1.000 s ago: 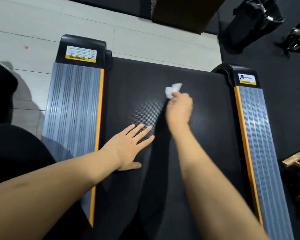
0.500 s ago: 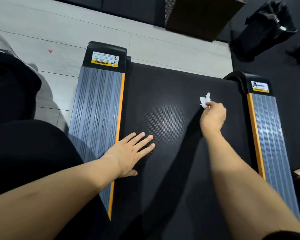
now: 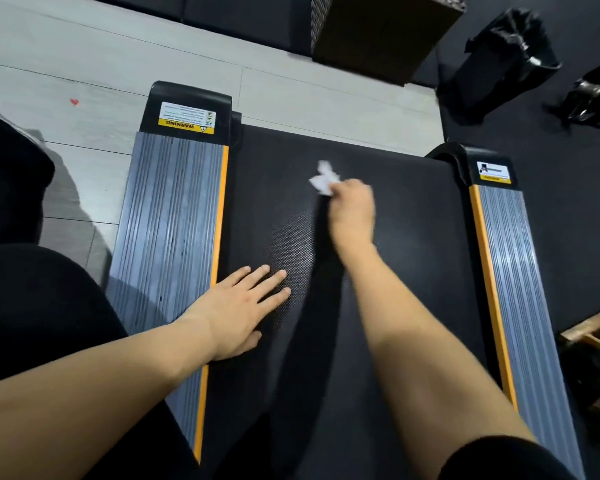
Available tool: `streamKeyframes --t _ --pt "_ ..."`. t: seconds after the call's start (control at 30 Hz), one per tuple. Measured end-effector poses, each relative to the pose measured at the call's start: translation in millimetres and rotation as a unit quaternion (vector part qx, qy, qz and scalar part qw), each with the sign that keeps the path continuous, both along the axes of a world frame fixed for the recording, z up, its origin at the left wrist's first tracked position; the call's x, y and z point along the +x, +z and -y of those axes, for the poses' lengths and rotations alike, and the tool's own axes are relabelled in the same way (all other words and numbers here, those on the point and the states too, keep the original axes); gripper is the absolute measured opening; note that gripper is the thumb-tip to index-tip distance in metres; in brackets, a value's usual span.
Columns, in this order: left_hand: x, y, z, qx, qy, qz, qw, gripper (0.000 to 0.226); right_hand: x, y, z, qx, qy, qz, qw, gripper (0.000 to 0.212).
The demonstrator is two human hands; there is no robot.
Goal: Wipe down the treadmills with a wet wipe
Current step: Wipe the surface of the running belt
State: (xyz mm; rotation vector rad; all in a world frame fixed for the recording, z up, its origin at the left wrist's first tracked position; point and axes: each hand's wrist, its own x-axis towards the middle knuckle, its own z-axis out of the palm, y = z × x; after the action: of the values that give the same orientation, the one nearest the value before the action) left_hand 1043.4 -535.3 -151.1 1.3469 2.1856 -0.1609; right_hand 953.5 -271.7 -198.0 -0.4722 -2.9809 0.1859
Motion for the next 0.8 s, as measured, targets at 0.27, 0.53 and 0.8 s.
streamKeyframes --t 0.27,0.53,0.8 --pt "-70 -7 -69 0.125 0.001 -0.091 0.988 0.062 76 -28 -147 0.004 -0.227 -0.138 0.964 0.025" --pt "-110 -20 -101 0.086 -0.024 -0.057 0.994 0.080 72 -32 -151 -0.030 -0.222 -0.194 0.955 0.026" --pt "-123 -6 -91 -0.029 -0.044 -0.005 0.999 0.094 66 -22 -145 -0.004 -0.232 -0.172 0.957 0.025"
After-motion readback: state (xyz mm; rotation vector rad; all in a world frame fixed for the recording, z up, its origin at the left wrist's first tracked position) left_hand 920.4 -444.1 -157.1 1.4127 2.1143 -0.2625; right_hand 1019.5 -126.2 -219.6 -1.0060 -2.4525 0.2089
